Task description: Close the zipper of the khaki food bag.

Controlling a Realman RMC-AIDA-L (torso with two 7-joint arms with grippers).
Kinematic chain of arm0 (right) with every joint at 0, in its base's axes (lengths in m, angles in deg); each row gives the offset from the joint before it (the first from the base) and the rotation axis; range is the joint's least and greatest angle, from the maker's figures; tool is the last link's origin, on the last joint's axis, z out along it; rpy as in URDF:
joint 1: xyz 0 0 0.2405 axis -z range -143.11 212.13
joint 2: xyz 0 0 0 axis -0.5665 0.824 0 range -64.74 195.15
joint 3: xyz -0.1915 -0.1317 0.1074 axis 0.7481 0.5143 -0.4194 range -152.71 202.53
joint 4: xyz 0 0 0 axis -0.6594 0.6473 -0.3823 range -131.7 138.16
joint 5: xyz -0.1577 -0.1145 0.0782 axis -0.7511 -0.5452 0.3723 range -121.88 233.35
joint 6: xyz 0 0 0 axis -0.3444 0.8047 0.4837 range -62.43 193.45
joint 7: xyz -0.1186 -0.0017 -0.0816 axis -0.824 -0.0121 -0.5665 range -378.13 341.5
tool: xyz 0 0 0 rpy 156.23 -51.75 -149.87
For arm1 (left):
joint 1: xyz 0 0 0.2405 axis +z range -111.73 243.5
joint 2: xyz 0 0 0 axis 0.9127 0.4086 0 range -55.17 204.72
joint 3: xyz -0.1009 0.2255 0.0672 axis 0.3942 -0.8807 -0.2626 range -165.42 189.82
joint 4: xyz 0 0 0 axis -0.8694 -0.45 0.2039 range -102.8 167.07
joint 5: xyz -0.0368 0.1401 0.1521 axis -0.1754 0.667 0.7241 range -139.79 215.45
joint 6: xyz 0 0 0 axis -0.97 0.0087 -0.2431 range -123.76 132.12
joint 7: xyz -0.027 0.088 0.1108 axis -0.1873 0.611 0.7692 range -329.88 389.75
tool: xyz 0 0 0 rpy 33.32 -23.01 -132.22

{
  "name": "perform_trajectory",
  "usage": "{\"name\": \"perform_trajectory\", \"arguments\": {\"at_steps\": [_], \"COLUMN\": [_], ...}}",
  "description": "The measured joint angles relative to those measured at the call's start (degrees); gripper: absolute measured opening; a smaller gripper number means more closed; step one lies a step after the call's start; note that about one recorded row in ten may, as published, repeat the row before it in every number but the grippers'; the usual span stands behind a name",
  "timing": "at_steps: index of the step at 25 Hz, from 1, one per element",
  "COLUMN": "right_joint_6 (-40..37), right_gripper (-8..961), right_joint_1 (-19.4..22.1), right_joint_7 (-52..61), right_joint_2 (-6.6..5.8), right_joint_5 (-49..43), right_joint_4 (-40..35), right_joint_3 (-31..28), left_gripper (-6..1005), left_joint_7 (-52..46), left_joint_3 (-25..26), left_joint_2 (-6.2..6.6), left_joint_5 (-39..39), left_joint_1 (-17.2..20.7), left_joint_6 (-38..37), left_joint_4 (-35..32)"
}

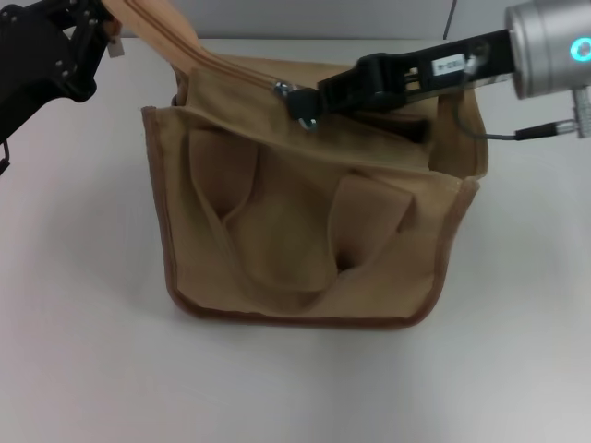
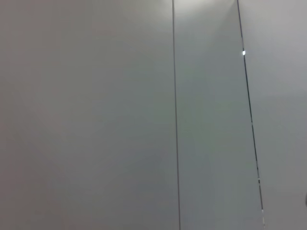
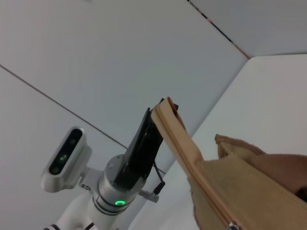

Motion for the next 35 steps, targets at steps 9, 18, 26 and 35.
{"name": "perform_trajectory", "arguments": {"at_steps": [9, 18, 26, 35], "right_joint_6": [-6.3, -11.3, -13.0, -13.7], "right_gripper": [23, 27, 31, 35], "right_joint_1": [3.7, 6.8, 7.4, 7.7], "right_joint_7": [-4.1, -7.6, -9.8, -10.9], "right_joint_2": [-2.53, -4.55, -6.27, -6.69], "right_joint_5": [-0.1, -0.3, -1.7, -1.8], "right_joint_4": [0.5, 1.0, 3.9, 4.2], "right_joint_3": [-4.4, -7.0, -7.3, -7.7], "left_gripper": [22, 23, 24, 24], "left_joint_7": [-0.1, -0.7, -0.7, -0.8], "left_joint_3": [0.0, 0.0, 0.0, -0.2], "left_joint_2": [-0.1, -0.15, -0.08, -0.18], "left_joint_5": [-0.1, -0.3, -0.6, -0.6], "left_joint_1": [0.9, 1.7, 1.9, 1.7], "left_joint_6": [2.0, 3.7, 3.7, 3.8], "left_joint_4": [0.0, 0.6, 1.4, 2.0]}}
